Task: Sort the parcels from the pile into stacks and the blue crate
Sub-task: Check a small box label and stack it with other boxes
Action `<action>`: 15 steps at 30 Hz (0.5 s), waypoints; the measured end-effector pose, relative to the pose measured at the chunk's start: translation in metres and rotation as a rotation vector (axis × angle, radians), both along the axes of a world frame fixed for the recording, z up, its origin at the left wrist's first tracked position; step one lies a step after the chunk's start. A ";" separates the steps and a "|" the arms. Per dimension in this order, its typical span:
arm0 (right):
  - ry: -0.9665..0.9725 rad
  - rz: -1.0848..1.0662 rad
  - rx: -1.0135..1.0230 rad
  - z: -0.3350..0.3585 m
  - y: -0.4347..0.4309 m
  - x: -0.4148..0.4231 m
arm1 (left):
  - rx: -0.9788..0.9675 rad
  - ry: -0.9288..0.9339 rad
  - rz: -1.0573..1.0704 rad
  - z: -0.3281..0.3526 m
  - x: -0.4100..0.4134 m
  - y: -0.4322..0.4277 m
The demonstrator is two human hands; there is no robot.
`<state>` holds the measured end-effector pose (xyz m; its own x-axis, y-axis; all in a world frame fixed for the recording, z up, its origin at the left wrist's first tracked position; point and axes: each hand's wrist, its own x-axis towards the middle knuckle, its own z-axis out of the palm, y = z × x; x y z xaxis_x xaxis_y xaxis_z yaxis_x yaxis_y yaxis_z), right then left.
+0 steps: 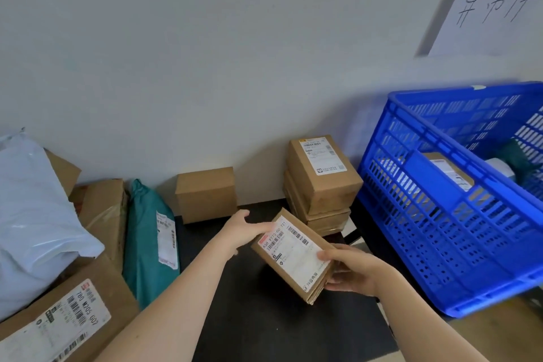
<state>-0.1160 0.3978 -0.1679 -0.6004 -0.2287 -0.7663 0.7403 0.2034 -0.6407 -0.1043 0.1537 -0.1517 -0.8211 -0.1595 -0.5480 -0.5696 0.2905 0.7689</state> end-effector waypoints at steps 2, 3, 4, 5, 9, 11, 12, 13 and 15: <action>-0.056 -0.091 -0.014 -0.007 0.013 0.004 | 0.075 -0.151 -0.044 -0.007 0.002 0.012; -0.078 -0.126 -0.012 -0.011 0.017 0.007 | 0.106 -0.190 -0.074 -0.010 0.002 0.019; -0.094 -0.136 0.003 -0.012 0.019 0.009 | 0.130 -0.202 -0.095 -0.012 0.003 0.025; -0.109 -0.149 0.030 -0.016 0.022 0.012 | 0.133 -0.206 -0.126 -0.014 0.003 0.033; -0.126 -0.155 0.177 -0.023 0.034 0.022 | 0.104 -0.162 -0.181 -0.020 0.002 0.061; -0.091 -0.179 0.218 -0.024 0.036 0.026 | 0.146 -0.118 -0.149 -0.023 0.002 0.073; -0.065 -0.204 0.229 -0.025 0.036 0.027 | 0.143 -0.089 -0.136 -0.025 0.003 0.080; -0.035 -0.240 0.240 -0.026 0.035 0.029 | 0.119 -0.064 -0.135 -0.028 0.005 0.087; 0.022 -0.313 0.290 -0.028 0.034 0.030 | 0.064 -0.036 -0.156 -0.037 0.010 0.100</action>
